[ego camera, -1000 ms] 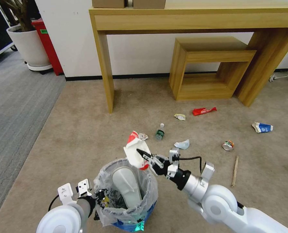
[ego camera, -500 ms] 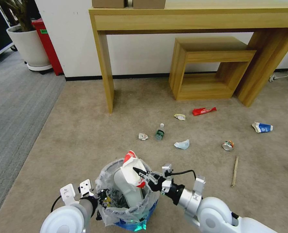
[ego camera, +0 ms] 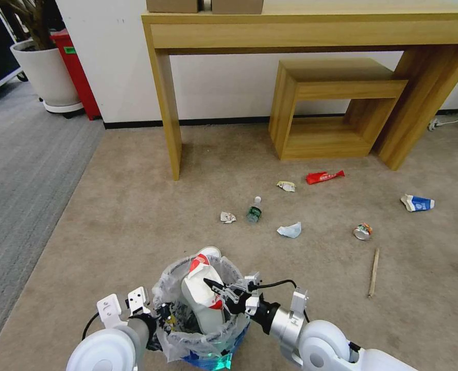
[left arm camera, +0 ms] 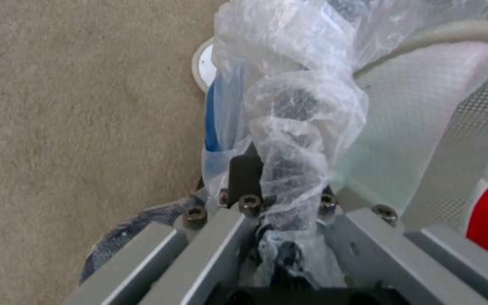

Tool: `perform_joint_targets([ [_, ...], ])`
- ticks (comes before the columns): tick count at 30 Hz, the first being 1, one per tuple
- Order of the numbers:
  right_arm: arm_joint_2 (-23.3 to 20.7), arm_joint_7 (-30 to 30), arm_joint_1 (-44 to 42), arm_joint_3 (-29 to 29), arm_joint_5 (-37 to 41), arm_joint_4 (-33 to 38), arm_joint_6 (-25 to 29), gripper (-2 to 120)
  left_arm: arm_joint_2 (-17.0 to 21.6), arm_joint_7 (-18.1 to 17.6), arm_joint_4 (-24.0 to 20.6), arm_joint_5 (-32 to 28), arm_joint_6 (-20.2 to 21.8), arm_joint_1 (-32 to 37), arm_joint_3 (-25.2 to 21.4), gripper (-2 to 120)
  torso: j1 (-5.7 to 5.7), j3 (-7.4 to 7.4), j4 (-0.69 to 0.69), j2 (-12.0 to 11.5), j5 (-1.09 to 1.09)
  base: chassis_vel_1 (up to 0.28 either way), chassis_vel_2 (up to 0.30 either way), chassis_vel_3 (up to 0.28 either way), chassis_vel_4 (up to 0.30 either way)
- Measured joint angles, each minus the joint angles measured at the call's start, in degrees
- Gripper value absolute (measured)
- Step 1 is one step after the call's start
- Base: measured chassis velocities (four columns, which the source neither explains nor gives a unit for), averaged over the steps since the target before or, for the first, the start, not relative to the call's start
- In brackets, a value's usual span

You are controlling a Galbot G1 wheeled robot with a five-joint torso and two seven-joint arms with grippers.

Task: Pick up the trash bin and place the garbage on the floor into it.

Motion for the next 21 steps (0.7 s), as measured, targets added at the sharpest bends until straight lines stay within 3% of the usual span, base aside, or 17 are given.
perform_joint_targets([
  [9, -0.62, -3.18, 0.15, 1.29, -0.54, -0.16, -0.47, 35, -0.11, 0.0, -0.2, 0.21, 0.02, 0.09, 0.12, 0, 0.0, 0.0, 0.0, 0.01, 0.0, 0.0, 0.0, 0.0, 0.0],
  [11, -0.62, -3.17, 0.18, 1.35, -0.51, -0.16, -0.5, 36, -0.07, 0.0, -0.24, 0.21, 0.02, 0.06, 0.08, 0, 0.0, 0.0, 0.0, 0.0, 0.0, 0.0, 0.0, 0.0, 0.0],
  [13, -0.48, -3.04, 0.35, 2.24, -0.19, -0.11, -0.55, 52, -0.06, 0.0, -0.37, 0.19, 0.02, 0.06, 0.03, 0, 0.0, 0.0, 0.0, 0.0, 0.0, 0.0, 0.0, 0.0, 0.0],
  [14, -0.48, -3.04, 0.35, 2.24, -0.19, -0.11, -0.55, 52, -0.06, 0.0, -0.37, 0.19, 0.02, 0.06, 0.03, 0, 0.0, 0.0, 0.0, 0.0, 0.0, 0.0, 0.0, 0.0, 0.0],
  [21, 1.42, -2.7, 1.4, 10.45, 3.72, 3.1, -0.7, 75, 0.47, -0.02, -1.34, -0.3, 0.02, 0.59, -0.92, 0, 0.0, 0.0, 0.0, 0.0, 0.01, 0.0, 0.0, 0.0, 0.0],
])
